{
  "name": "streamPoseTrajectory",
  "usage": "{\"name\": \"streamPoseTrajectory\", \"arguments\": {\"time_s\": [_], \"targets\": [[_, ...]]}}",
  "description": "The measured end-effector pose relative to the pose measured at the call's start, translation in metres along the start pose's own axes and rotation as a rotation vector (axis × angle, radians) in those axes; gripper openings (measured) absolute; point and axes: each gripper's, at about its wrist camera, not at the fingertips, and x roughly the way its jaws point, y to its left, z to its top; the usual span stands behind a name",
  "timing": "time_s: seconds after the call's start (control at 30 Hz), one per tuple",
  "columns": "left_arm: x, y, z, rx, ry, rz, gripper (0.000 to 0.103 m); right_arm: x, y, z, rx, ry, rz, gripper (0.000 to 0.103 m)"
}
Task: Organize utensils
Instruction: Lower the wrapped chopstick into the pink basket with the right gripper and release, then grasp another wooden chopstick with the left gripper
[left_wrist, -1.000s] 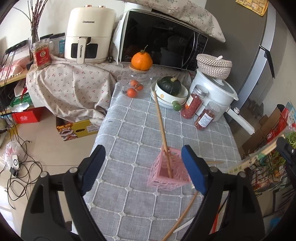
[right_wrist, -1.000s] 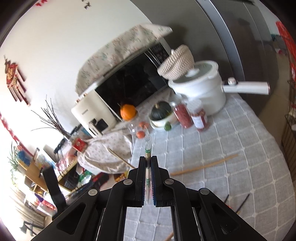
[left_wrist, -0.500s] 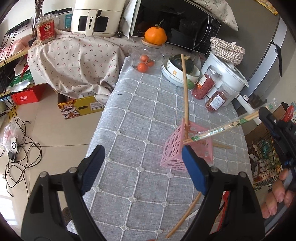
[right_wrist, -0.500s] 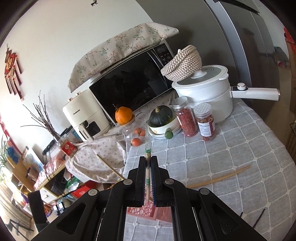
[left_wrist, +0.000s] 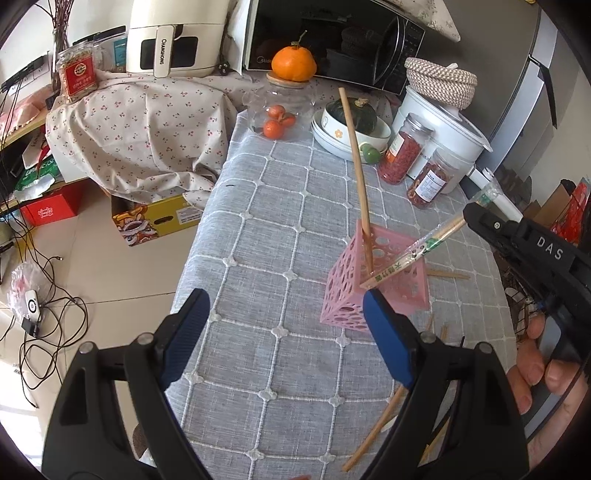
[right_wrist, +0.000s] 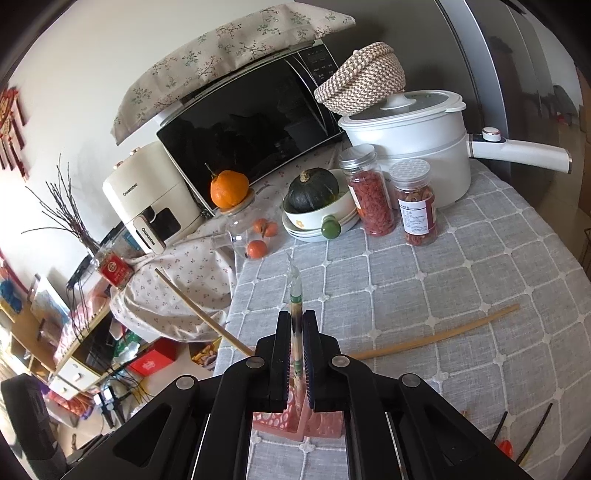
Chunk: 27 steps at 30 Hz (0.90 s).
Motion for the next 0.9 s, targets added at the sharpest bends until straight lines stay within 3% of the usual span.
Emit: {"name": "streamPoseTrajectory", "arguments": {"time_s": [0.03, 0.17, 0.4, 0.63, 0.8, 0.87, 0.9], "targets": [[0.000, -0.002, 0.000, 0.008, 0.001, -0.001, 0.085, -0.002, -0.002, 0.001, 0.009, 0.001, 0.007, 0.013], [0.001, -0.013, -0.004, 0.027, 0.014, -0.027, 0.085, -0.018, -0.005, 0.009, 0.021, -0.023, 0.046, 0.052], [0.006, -0.044, -0.021, 0.105, 0.099, -0.122, 0.085, -0.067, -0.016, 0.020, -0.037, -0.056, 0.026, 0.072], [0.020, -0.077, -0.041, 0.222, 0.219, -0.184, 0.085, -0.102, -0.059, 0.008, -0.087, 0.023, -0.114, 0.077], [0.032, -0.102, -0.053, 0.294, 0.261, -0.185, 0.085, -0.116, -0.102, -0.004, -0.034, 0.101, -0.209, 0.078], [0.040, -0.111, -0.057, 0.315, 0.280, -0.195, 0.082, -0.120, -0.120, -0.009, -0.007, 0.136, -0.246, 0.078], [0.042, -0.113, -0.059, 0.320, 0.289, -0.208, 0.072, -0.121, -0.126, -0.011, 0.002, 0.151, -0.261, 0.078]]}}
